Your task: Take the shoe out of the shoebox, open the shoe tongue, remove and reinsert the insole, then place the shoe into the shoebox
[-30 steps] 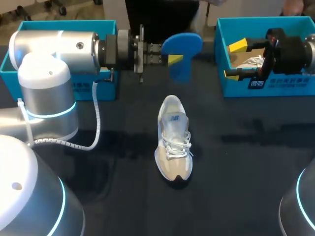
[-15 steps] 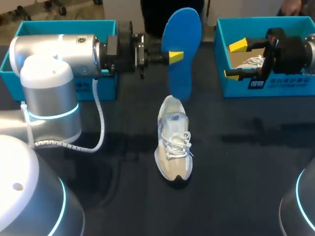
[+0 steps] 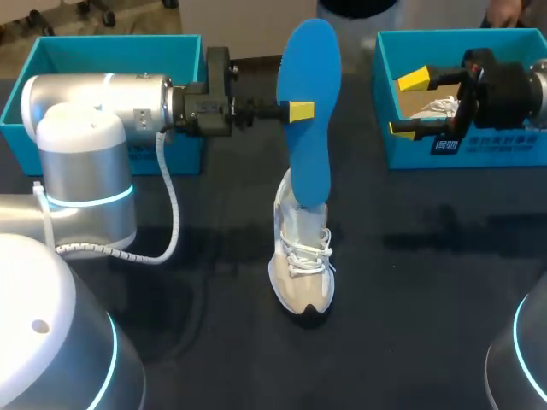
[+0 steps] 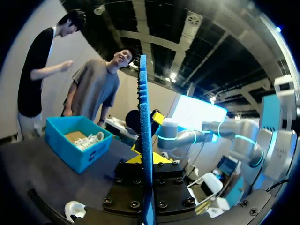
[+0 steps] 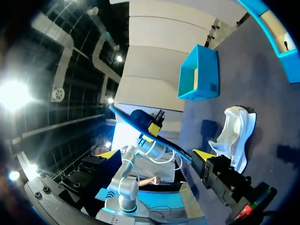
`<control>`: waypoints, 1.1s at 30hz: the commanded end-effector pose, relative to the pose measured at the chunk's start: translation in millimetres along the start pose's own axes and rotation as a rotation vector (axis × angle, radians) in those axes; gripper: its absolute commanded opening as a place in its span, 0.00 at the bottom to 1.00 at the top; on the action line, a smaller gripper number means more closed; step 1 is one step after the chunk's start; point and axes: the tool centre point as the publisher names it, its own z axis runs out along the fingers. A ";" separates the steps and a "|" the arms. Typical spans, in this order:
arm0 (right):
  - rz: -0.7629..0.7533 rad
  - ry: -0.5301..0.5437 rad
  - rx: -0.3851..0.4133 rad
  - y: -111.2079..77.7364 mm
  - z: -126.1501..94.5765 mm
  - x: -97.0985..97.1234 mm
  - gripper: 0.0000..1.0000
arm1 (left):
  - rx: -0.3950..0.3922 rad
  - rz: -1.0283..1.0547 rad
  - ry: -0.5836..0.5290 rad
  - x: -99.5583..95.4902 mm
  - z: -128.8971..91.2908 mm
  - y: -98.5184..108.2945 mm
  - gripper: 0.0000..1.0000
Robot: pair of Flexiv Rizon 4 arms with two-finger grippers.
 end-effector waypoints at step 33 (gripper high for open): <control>0.102 -0.159 -0.064 5.4 10.8 -2.5 1.00 | 0.002 -1.272 0.189 -24.6 -1.7 -2.2 0.00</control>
